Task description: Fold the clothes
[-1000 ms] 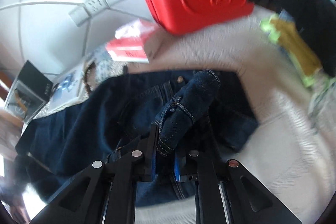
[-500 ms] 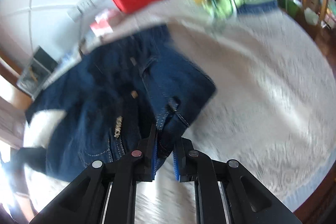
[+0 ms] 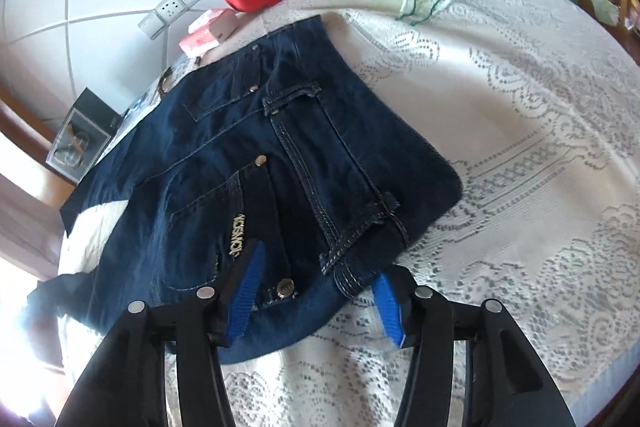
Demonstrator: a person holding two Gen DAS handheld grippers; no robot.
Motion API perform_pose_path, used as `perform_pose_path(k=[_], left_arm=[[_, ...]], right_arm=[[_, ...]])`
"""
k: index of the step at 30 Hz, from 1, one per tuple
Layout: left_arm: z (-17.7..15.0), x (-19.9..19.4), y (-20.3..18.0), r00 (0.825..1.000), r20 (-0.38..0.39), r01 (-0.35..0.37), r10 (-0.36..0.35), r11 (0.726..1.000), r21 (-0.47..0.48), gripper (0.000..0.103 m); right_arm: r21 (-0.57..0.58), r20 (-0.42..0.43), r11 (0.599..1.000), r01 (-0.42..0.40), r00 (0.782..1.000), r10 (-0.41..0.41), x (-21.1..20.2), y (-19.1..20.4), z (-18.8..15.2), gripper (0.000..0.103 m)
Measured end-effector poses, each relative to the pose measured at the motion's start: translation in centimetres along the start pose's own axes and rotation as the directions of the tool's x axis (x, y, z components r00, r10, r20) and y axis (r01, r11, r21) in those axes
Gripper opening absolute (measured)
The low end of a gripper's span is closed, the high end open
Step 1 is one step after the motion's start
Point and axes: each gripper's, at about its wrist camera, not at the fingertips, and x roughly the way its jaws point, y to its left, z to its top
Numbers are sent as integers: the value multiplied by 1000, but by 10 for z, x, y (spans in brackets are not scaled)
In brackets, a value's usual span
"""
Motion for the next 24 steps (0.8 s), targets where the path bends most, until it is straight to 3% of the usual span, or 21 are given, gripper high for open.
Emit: perform_pose_path(k=[2, 3, 4, 5, 6, 10, 12, 14, 16, 17, 18, 19, 21, 23, 24], left_arm=[[-1, 6, 1, 999, 27, -30, 30, 999, -15, 60], [-1, 6, -1, 997, 50, -50, 51, 999, -15, 29], [-1, 1, -4, 993, 83, -80, 80, 997, -5, 20], [-1, -7, -9, 988, 131, -87, 85, 996, 9, 20], [-1, -13, -13, 983, 166, -85, 79, 996, 24, 18], [10, -63, -32, 942, 335, -5, -18, 998, 66, 18], [32, -79, -32, 930, 364, 43, -48, 999, 21, 18], [67, -69, -28, 948, 316, 63, -44, 997, -50, 18], [98, -39, -27, 971, 234, -26, 51, 994, -108, 21], [115, -12, -29, 967, 177, -161, 182, 978, -129, 21], [126, 12, -32, 941, 118, -304, 317, 945, -119, 24], [131, 30, -33, 926, 66, -364, 371, 926, -96, 26], [130, 56, -32, 972, -1, -233, 234, 966, -112, 29], [120, 69, -33, 997, -26, -74, 71, 989, -125, 48], [116, 72, -37, 998, -32, -60, 57, 993, -103, 63]], right_arm=[[2, -16, 1000, 9, 1000, -9, 8, -2, 0, 52], [-8, -9, 1000, 19, 1000, -19, 10, -1, 0, 45], [-24, -8, 999, 34, 999, -35, 10, 1, 1, 39], [-36, -3, 998, 51, 999, -51, 9, 2, 1, 24], [-43, 11, 997, 61, 998, -60, 6, 2, 2, 15], [3, 86, 997, -82, 993, 82, -17, -10, 13, 14], [40, 114, 988, -147, 983, 142, -22, -14, 25, 14], [87, 140, 979, -183, 975, 170, -22, -17, 40, 14], [144, 148, 968, -207, 971, 186, -16, -22, 58, 14], [173, 136, 966, -191, 976, 169, -10, -25, 66, 14], [197, 123, 964, -178, 980, 156, -2, -27, 73, 14], [212, 112, 963, -164, 983, 143, 5, -28, 79, 14], [242, 106, 960, -142, 987, 119, 14, -31, 88, 17], [236, 98, 961, -145, 987, 125, 18, -32, 91, 17], [220, 92, 966, -135, 989, 117, 19, -31, 90, 18]])
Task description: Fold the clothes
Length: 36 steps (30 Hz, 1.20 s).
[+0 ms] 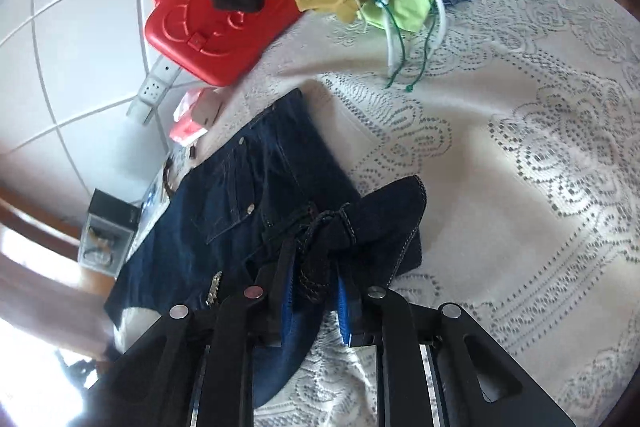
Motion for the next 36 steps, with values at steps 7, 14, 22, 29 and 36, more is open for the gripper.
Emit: perform_pose_path(k=[7, 14, 22, 29, 36], left_arm=[[-31, 20, -13, 1000, 5, -10, 9, 996, 83, 77], [-52, 71, -15, 999, -34, -38, 40, 998, 55, 79], [-61, 20, -9, 1000, 10, 0, 0, 1000, 13, 12], [-86, -94, 57, 974, 206, -94, 95, 995, -16, 10], [-116, -90, 86, 992, 76, 102, -98, 994, -48, 12]], right_arm=[[-38, -11, 998, 56, 998, -56, -4, 0, -6, 37], [-120, -34, 987, 108, 993, -113, -23, 8, -21, 50], [-273, 4, 927, 256, 964, -265, -16, 34, -44, 13], [-324, 48, 912, 251, 967, -249, -76, 53, -51, 21], [-312, -28, 912, 267, 957, -290, -73, 14, -77, 43]])
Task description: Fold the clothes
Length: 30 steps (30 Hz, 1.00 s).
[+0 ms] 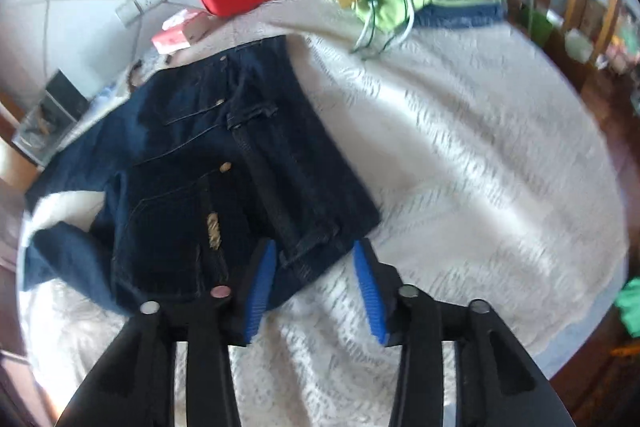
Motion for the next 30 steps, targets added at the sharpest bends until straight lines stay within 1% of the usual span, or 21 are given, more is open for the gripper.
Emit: perform_pose_path(k=[2, 3, 4, 5, 6, 7, 8, 11, 13, 16, 20, 24, 27, 28, 30], left_arm=[[-6, 12, -15, 997, -48, 64, -64, 998, 10, 22], [-8, 14, -23, 995, -56, 87, -85, 996, 22, 35], [-7, 19, -35, 993, -57, 105, -103, 994, 37, 53], [-7, 24, -47, 991, -55, 124, -121, 991, 53, 63], [-6, 29, -58, 990, -55, 133, -129, 990, 57, 76], [-5, 32, -68, 989, -54, 144, -141, 988, 55, 79], [-3, 38, -76, 988, -55, 147, -145, 988, 52, 79], [1, 57, -94, 988, -73, 139, -137, 990, 31, 79], [2, 71, -101, 987, -83, 137, -134, 990, 24, 79], [-2, 91, -114, 988, -97, 125, -121, 992, 33, 79], [2, 116, -129, 987, -134, 92, -84, 994, 60, 79], [15, 125, -139, 990, -130, 71, -62, 995, 69, 79], [26, 131, -151, 990, -127, 65, -55, 995, 77, 79], [31, 135, -156, 990, -130, 58, -47, 995, 84, 79], [39, 143, -165, 991, -136, 33, -20, 995, 94, 79]], right_arm=[[-10, 22, 1000, -12, 1000, 12, -4, -1, -11, 43], [-23, 33, 1000, -9, 999, 10, -6, 0, -15, 44], [-36, 44, 999, -9, 999, 10, -9, 2, -19, 45], [-43, 50, 999, -17, 999, 19, -11, 3, -23, 50], [-43, 51, 999, -26, 998, 28, -13, 3, -25, 62], [-42, 53, 998, -36, 998, 38, -14, 3, -27, 68], [-40, 57, 998, -41, 997, 44, -14, 3, -29, 73], [-35, 73, 998, -54, 996, 57, -16, 2, -32, 73], [-40, 78, 996, -78, 994, 81, -14, 4, -34, 73], [-38, 82, 994, -99, 991, 102, -8, 7, -36, 73], [1, 72, 992, -123, 990, 123, 11, 4, -33, 73], [46, 39, 985, -167, 985, 165, 29, -3, -26, 73], [47, 17, 986, -161, 987, 161, 42, -2, -28, 73], [31, 33, 987, -155, 988, 154, 42, 0, -28, 73], [18, 30, 989, -145, 989, 145, 43, 3, -28, 74]])
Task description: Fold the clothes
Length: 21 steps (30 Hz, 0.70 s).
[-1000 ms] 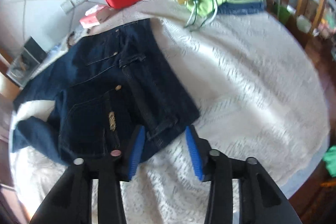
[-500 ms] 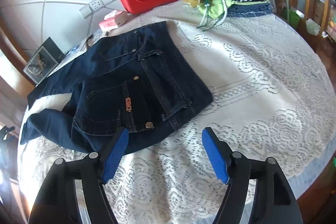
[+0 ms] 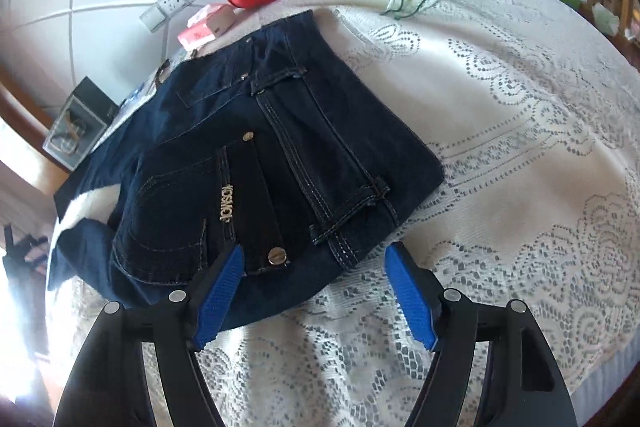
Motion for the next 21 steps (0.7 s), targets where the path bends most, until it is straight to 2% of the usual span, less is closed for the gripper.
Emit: perform_pose_path(k=[3, 4, 6, 7, 8, 9, 10, 11, 12, 13, 14, 15, 17, 18, 20, 21], left_arm=[[12, 14, -5, 1000, -30, -4, 4, 1000, -11, 79], [15, 27, -5, 997, -71, -2, 0, 1000, -21, 79], [14, 49, -4, 985, -160, -67, 63, 998, -20, 81], [13, 50, -12, 987, -138, -84, 86, 996, 22, 82], [10, 53, -20, 980, -146, -125, 134, 990, 71, 81], [5, 54, -26, 977, -131, -154, 166, 983, 99, 77], [0, 50, -30, 981, -107, -151, 163, 982, 113, 62], [-6, 45, -32, 984, -97, -136, 148, 983, 119, 52], [-9, 41, -31, 987, -93, -120, 131, 985, 120, 28], [-13, 36, -29, 989, -92, -103, 114, 988, 112, 15], [-15, 31, -27, 991, -85, -90, 99, 991, 104, 14], [-17, 25, -26, 993, -73, -80, 88, 992, 100, 12], [-18, 9, -25, 997, -31, -68, 71, 994, 87, 12], [-19, 0, -26, 998, -8, -64, 65, 994, 88, 11], [-20, -19, -27, 998, 32, -59, 57, 994, 93, 11], [-20, -32, -28, 998, 56, -47, 42, 994, 98, 11]], right_arm=[[-21, -14, 1000, 9, 1000, -10, 2, 4, 1, 74], [-25, -17, 1000, 11, 1000, -11, 3, 4, 2, 74], [-24, -19, 1000, 6, 1000, -7, 4, 4, 3, 75], [-23, -21, 1000, 5, 1000, -6, 5, 5, 4, 75], [-19, -21, 1000, 7, 1000, -8, 5, 6, 4, 75], [-14, -14, 1000, 13, 1000, -13, 3, 6, 4, 75], [-15, 13, 999, 34, 999, -34, -4, 9, 4, 75], [-35, 63, 996, 84, 995, -81, -17, 17, 2, 75], [-74, 110, 990, 121, 987, -113, -29, 27, -1, 72], [-152, 173, 978, 144, 978, -118, -48, 47, -4, 70], [-196, 183, 973, 121, 979, -85, -58, 60, -5, 66], [-248, 159, 968, 50, 987, -10, -65, 77, -4, 63], [-346, 37, 930, -125, 988, 147, -62, 117, 0, 63], [-393, -15, 902, -175, 983, 184, -52, 141, 2, 63], [-463, -90, 861, -209, 978, 189, -25, 179, 4, 64], [-490, -121, 842, -223, 975, 188, -10, 197, 4, 69]])
